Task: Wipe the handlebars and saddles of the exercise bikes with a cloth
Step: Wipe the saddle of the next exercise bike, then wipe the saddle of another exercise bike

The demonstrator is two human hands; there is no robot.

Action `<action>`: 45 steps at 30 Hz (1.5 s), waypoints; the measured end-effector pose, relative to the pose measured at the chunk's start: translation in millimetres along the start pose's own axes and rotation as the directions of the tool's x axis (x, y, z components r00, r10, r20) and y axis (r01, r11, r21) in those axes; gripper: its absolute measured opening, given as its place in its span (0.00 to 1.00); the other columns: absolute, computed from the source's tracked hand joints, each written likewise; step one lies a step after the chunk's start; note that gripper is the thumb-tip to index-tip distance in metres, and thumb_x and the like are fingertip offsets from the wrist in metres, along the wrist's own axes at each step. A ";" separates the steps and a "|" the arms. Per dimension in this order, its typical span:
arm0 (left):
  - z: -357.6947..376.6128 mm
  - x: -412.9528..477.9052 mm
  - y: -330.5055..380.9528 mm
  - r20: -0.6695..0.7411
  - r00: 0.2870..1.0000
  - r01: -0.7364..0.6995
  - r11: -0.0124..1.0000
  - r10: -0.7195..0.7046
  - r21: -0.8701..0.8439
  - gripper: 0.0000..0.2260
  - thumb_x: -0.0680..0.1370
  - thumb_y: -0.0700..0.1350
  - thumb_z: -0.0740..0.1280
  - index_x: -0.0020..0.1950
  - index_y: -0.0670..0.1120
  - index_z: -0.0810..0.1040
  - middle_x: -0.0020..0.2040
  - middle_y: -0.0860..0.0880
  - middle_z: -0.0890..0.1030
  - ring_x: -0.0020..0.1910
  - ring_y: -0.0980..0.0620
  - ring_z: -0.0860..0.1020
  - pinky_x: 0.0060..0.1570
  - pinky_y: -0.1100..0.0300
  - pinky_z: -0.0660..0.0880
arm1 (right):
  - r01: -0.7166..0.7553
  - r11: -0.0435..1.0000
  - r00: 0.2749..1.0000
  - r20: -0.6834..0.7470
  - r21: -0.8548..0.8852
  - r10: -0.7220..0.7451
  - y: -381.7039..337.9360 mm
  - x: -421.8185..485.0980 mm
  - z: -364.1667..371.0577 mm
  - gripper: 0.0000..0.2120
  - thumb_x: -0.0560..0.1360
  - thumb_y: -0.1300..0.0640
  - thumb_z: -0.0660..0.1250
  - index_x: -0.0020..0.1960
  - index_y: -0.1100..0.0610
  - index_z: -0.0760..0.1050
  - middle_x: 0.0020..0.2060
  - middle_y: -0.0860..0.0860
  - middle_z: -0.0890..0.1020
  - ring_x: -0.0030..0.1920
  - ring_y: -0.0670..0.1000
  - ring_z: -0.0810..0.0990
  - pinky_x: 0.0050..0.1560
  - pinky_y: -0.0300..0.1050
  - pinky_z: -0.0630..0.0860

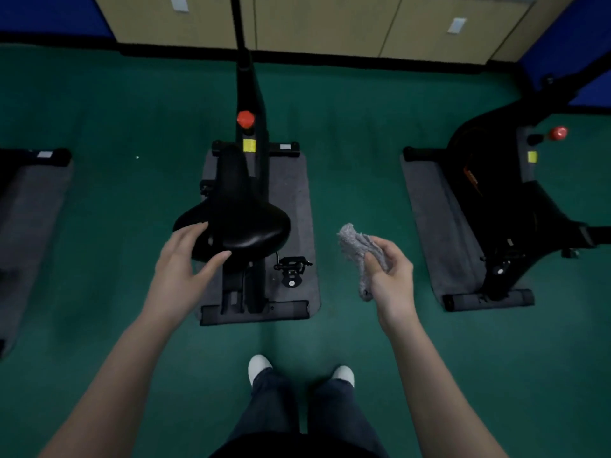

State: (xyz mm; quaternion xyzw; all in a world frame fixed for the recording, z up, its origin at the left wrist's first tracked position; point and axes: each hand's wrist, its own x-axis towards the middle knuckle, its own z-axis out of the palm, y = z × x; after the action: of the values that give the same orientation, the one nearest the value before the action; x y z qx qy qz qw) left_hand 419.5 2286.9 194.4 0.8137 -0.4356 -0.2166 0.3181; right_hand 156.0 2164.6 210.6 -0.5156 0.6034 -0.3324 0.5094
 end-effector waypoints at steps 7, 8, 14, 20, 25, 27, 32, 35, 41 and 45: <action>41.2 -1.4 69.2 0.133 0.982 -0.142 0.987 0.131 0.077 0.25 0.75 0.54 0.67 0.69 0.44 0.72 0.65 0.48 0.73 0.66 0.49 0.70 0.66 0.58 0.64 | -0.029 0.997 0.995 -0.096 0.073 0.036 14.6 -7.1 -79.8 0.12 0.76 0.68 0.62 0.54 0.55 0.77 0.51 0.53 0.82 0.53 0.51 0.80 0.57 0.46 0.75; 50.0 -2.6 81.1 0.145 0.978 -0.162 0.983 0.149 0.086 0.25 0.75 0.52 0.68 0.69 0.44 0.72 0.65 0.47 0.73 0.66 0.48 0.70 0.66 0.58 0.64 | -0.027 0.997 0.994 -0.105 0.076 0.034 18.2 -7.3 -93.6 0.12 0.76 0.68 0.63 0.54 0.54 0.77 0.51 0.53 0.82 0.53 0.51 0.80 0.57 0.45 0.75; 134.6 -30.9 175.6 0.287 0.928 -0.272 0.959 0.239 0.083 0.25 0.75 0.54 0.67 0.70 0.45 0.70 0.67 0.49 0.72 0.67 0.50 0.69 0.67 0.58 0.63 | -0.041 0.996 0.971 -0.230 0.080 0.058 47.6 -14.6 -214.9 0.11 0.76 0.66 0.64 0.55 0.55 0.77 0.51 0.54 0.82 0.53 0.53 0.80 0.59 0.51 0.75; 231.2 -69.6 278.7 0.405 0.839 -0.412 0.911 0.364 0.035 0.25 0.76 0.55 0.66 0.70 0.47 0.70 0.67 0.51 0.71 0.68 0.52 0.68 0.69 0.57 0.62 | -0.052 0.996 0.923 -0.378 0.076 0.077 77.0 -32.9 -341.2 0.10 0.76 0.65 0.64 0.54 0.55 0.77 0.49 0.53 0.83 0.53 0.54 0.81 0.58 0.53 0.76; 300.2 -99.3 354.7 0.502 0.725 -0.547 0.837 0.471 0.003 0.25 0.77 0.57 0.64 0.71 0.48 0.69 0.68 0.53 0.70 0.69 0.53 0.67 0.70 0.51 0.62 | -0.082 0.992 0.858 -0.499 0.096 0.119 102.2 -55.5 -422.8 0.09 0.76 0.64 0.65 0.55 0.57 0.77 0.49 0.52 0.83 0.52 0.53 0.81 0.59 0.55 0.75; 322.1 -108.0 378.2 0.540 0.678 -0.594 0.805 0.499 0.003 0.25 0.77 0.57 0.64 0.71 0.48 0.69 0.68 0.52 0.70 0.69 0.52 0.66 0.70 0.49 0.62 | -0.091 0.989 0.823 -0.550 0.119 0.142 110.4 -62.4 -447.4 0.09 0.76 0.64 0.65 0.54 0.56 0.77 0.48 0.52 0.83 0.52 0.53 0.81 0.58 0.55 0.76; 366.2 -119.5 417.2 0.639 0.557 -0.696 0.718 0.530 0.012 0.26 0.77 0.58 0.63 0.72 0.48 0.68 0.69 0.51 0.70 0.69 0.51 0.66 0.70 0.51 0.61 | -0.103 0.982 0.750 -0.635 0.160 0.183 122.6 -68.0 -489.8 0.09 0.76 0.64 0.65 0.54 0.56 0.77 0.49 0.53 0.83 0.52 0.53 0.80 0.59 0.55 0.75; 392.0 -119.2 434.6 0.695 0.492 -0.746 0.665 0.524 0.026 0.27 0.77 0.59 0.62 0.73 0.49 0.66 0.71 0.51 0.69 0.70 0.51 0.64 0.69 0.53 0.59 | -0.106 0.976 0.711 -0.672 0.189 0.207 126.7 -65.2 -509.8 0.09 0.76 0.64 0.65 0.54 0.56 0.78 0.49 0.52 0.82 0.52 0.54 0.80 0.59 0.52 0.75; 460.8 -102.9 475.0 0.775 0.396 -0.819 0.572 0.492 0.055 0.28 0.78 0.61 0.60 0.74 0.50 0.63 0.74 0.52 0.65 0.73 0.52 0.61 0.69 0.53 0.57 | -0.119 0.975 0.652 -0.725 0.188 0.220 134.2 -33.5 -560.5 0.09 0.76 0.64 0.65 0.51 0.53 0.77 0.48 0.50 0.82 0.52 0.52 0.80 0.58 0.47 0.75; 504.3 -79.2 504.0 0.795 0.375 -0.842 0.533 0.477 0.077 0.29 0.78 0.62 0.58 0.75 0.49 0.61 0.75 0.51 0.63 0.74 0.52 0.58 0.71 0.53 0.56 | -0.155 0.972 0.646 -0.727 0.174 0.233 129.3 10.6 -597.6 0.09 0.76 0.64 0.65 0.51 0.52 0.77 0.47 0.49 0.82 0.52 0.52 0.80 0.57 0.45 0.75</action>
State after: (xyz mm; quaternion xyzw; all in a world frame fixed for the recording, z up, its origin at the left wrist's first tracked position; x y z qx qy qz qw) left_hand -227.6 1977.3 201.5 0.4602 -0.8556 -0.2361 -0.0199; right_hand -452.4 2112.2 243.3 -0.2429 0.7932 -0.4853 0.2763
